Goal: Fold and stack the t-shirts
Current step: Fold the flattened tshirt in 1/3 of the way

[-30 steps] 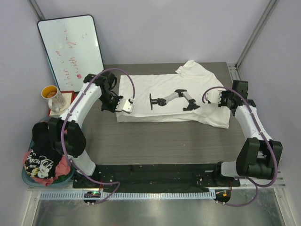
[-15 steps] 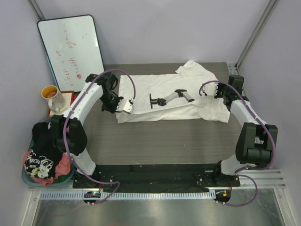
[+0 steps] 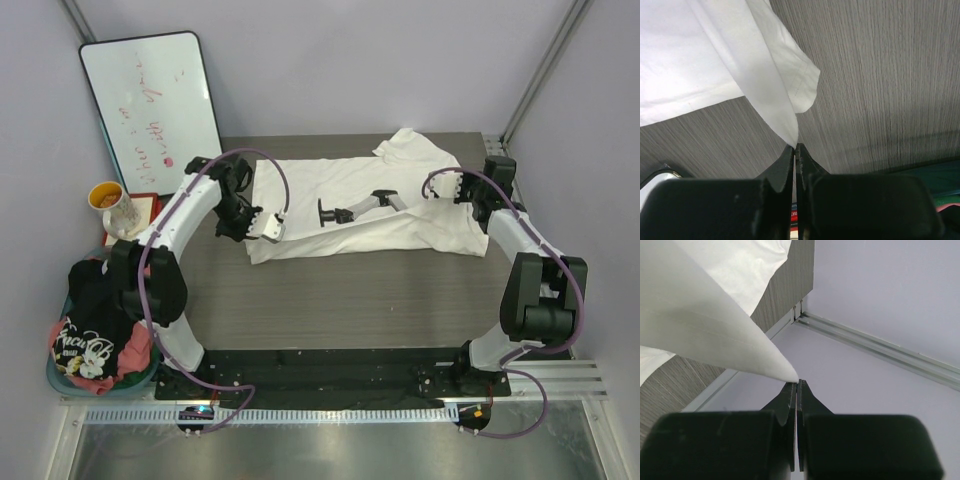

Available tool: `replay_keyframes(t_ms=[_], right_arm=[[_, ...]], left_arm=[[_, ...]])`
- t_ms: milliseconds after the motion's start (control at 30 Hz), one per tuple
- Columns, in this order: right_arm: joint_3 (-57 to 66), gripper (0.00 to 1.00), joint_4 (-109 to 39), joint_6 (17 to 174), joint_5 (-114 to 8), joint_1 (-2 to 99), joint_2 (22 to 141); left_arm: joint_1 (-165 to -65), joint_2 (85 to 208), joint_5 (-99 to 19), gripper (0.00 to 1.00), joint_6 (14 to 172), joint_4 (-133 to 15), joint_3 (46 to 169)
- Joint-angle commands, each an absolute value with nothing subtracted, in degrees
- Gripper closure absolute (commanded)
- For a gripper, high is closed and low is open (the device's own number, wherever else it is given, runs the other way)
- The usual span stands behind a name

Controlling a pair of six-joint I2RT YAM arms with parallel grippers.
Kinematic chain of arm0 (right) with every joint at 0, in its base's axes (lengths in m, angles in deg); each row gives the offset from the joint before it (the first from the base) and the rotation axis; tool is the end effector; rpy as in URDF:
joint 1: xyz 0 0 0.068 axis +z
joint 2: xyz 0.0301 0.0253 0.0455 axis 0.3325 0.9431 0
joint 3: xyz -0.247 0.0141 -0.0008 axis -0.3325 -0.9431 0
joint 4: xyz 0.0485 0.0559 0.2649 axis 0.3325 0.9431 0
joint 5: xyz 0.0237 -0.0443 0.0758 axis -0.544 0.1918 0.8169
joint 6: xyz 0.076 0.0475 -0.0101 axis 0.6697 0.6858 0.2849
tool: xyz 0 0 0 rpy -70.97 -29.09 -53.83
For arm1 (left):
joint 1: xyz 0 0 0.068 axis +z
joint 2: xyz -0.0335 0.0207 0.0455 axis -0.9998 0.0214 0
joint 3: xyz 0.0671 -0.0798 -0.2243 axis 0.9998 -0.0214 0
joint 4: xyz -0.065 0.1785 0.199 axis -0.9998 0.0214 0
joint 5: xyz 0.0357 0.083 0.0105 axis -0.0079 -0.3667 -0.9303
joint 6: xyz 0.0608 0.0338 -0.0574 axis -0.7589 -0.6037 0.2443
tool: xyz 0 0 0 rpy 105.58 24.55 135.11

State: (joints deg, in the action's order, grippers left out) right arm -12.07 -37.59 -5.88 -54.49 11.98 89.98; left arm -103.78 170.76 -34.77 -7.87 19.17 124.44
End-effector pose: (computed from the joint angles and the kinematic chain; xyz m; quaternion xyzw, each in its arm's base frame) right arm 0.4047 -0.0445 0.1940 -0.6139 0.6050 -0.3653 0.3517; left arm 0.3191 -0.1049 0.2046 0.7836 0.6095 -0.0780 0.0911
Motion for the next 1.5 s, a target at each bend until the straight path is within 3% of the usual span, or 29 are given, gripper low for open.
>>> replay_keyframes(t_ms=[0,1100,1467], right_arm=[[-9.75,0.99,-41.61,-5.12,-54.16,12.13,90.11],[-8.17,0.99,-53.13,-4.24,-52.93,16.08,96.62],[-8.61,0.99,-53.92,-4.15,-54.6,16.08,97.67]], left_arm=[[-103.8,171.47,-35.83,1.0,-6.53,23.15,124.2],[-102.92,175.87,-37.59,1.0,-3.64,15.59,125.61],[-102.57,176.83,-39.26,1.0,0.06,7.07,123.85]])
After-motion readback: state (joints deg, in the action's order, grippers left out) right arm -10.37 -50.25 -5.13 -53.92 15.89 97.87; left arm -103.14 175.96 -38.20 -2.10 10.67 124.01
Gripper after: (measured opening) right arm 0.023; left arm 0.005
